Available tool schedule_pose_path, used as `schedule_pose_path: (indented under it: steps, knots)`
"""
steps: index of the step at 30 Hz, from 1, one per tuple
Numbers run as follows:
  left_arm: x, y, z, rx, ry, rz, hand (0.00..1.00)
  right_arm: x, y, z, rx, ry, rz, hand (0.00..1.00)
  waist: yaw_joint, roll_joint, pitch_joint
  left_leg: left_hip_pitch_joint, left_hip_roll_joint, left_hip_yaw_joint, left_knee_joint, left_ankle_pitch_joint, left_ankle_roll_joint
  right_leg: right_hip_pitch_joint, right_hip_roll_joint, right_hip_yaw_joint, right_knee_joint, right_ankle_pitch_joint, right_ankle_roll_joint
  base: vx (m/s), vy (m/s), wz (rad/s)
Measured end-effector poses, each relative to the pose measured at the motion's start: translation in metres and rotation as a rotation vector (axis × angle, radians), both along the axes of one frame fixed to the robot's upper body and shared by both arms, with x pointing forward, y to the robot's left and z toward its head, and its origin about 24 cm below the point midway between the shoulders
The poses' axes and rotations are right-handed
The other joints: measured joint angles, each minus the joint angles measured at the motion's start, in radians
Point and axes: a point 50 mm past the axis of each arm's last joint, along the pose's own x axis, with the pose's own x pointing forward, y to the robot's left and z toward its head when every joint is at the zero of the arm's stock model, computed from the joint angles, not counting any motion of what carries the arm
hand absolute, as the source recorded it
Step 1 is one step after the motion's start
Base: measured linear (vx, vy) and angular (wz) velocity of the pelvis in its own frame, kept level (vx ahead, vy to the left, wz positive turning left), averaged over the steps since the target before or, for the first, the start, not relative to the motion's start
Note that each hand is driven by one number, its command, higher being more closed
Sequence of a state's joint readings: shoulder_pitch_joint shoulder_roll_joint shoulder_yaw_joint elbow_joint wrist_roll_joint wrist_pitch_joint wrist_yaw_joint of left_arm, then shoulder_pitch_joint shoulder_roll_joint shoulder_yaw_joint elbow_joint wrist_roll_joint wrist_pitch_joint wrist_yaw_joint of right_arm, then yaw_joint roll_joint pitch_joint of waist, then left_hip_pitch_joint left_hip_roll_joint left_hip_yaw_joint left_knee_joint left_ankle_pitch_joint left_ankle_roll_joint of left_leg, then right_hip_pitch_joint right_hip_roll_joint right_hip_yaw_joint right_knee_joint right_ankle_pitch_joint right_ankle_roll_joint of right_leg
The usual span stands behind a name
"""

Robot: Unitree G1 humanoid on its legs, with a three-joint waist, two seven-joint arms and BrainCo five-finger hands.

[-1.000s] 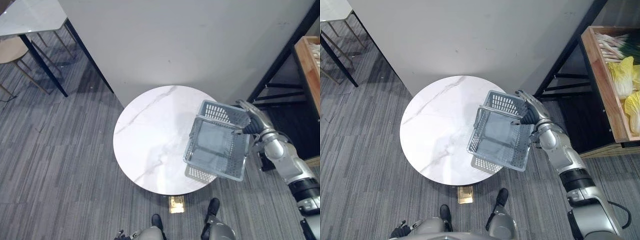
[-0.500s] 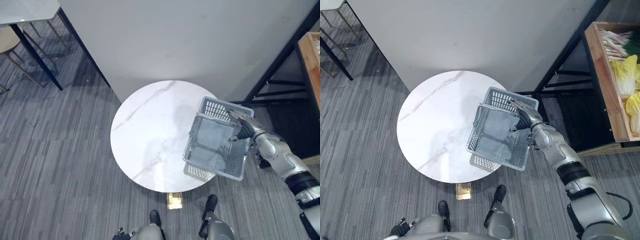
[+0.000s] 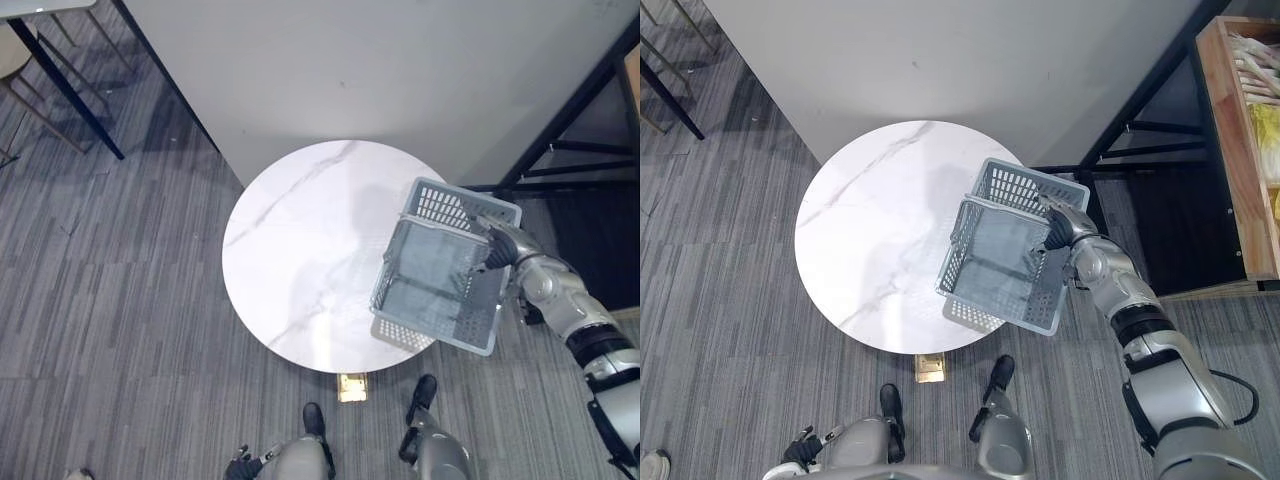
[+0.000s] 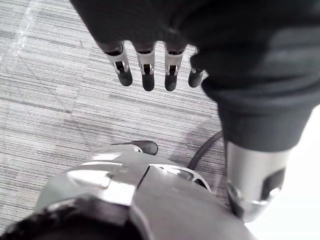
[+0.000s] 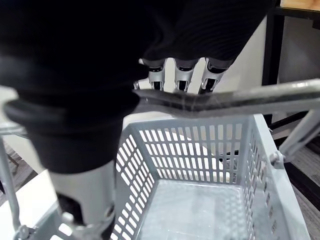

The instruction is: Pick vegetable in the basket

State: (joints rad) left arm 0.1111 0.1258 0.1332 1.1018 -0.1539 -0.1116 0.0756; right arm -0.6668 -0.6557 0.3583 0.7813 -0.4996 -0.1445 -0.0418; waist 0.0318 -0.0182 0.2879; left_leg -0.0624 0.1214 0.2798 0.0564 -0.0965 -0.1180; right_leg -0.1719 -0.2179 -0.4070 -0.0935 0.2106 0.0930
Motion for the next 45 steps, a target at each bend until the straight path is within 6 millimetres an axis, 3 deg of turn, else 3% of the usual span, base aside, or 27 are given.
schedule_pose_path:
  steps: [4, 5, 20, 27, 34, 37, 42, 45]
  knots:
    - [0.003, -0.001, 0.001, 0.007, -0.014, -0.010, 0.00, 0.001, -0.010, -0.001, 0.027, 0.009, -0.061, 0.00, 0.000, 0.004, 0.018, -0.006, -0.005, -0.012, 0.001, 0.000, 0.001, 0.000, -0.006, -0.003, 0.000, 0.001, 0.002, 0.01, 0.017, 0.07]
    - [0.003, -0.001, 0.001, 0.008, -0.015, -0.010, 0.00, 0.002, -0.012, 0.000, 0.031, 0.006, -0.069, 1.00, 0.000, 0.005, 0.020, -0.007, -0.006, -0.012, 0.001, 0.000, 0.001, -0.001, -0.006, -0.003, 0.000, 0.001, 0.002, 0.00, 0.000, 0.00]
    - [0.004, -0.003, 0.001, 0.017, -0.009, -0.042, 0.00, 0.004, -0.015, 0.003, 0.019, -0.007, -0.087, 1.00, 0.003, 0.011, 0.027, -0.022, -0.006, -0.014, 0.011, 0.000, 0.002, -0.013, -0.007, 0.005, 0.000, 0.009, -0.005, 0.00, 0.000, 0.00]
    - [0.004, -0.003, 0.001, 0.019, -0.005, -0.041, 0.00, 0.001, -0.001, -0.004, -0.050, 0.016, -0.013, 1.00, 0.005, 0.010, 0.026, -0.005, 0.001, -0.017, 0.018, -0.002, 0.004, 0.012, -0.001, 0.005, -0.006, 0.009, -0.005, 0.00, 0.000, 0.00]
    - [0.001, 0.000, 0.000, 0.021, 0.014, -0.022, 0.00, -0.013, 0.021, -0.026, 0.008, 0.079, 0.079, 1.00, 0.005, 0.003, 0.022, 0.036, 0.014, -0.028, 0.016, -0.003, 0.001, 0.062, 0.013, -0.001, -0.012, 0.008, -0.004, 0.00, -0.001, 0.03]
    - [-0.002, 0.003, 0.000, 0.019, 0.028, -0.011, 0.00, -0.026, 0.030, -0.039, 0.022, 0.121, 0.136, 1.00, 0.000, -0.013, 0.011, 0.049, 0.015, -0.044, 0.015, -0.003, 0.001, 0.087, 0.013, -0.013, -0.013, 0.008, -0.003, 0.00, 0.009, 0.14]
    - [-0.019, 0.017, 0.000, 0.041, 0.062, 0.031, 0.00, -0.051, 0.043, -0.062, 0.040, 0.202, 0.220, 1.00, 0.000, -0.074, -0.057, 0.049, 0.013, -0.050, 0.015, -0.003, 0.002, 0.091, 0.010, -0.019, -0.013, 0.007, -0.003, 0.00, 0.002, 0.03]
    - [-0.030, 0.019, -0.001, 0.035, 0.089, 0.061, 0.00, -0.063, 0.048, -0.069, 0.060, 0.229, 0.259, 1.00, -0.001, -0.087, -0.097, 0.050, 0.011, -0.048, 0.014, -0.003, 0.002, 0.091, 0.007, -0.017, -0.013, 0.004, 0.001, 0.00, 0.000, -0.02]
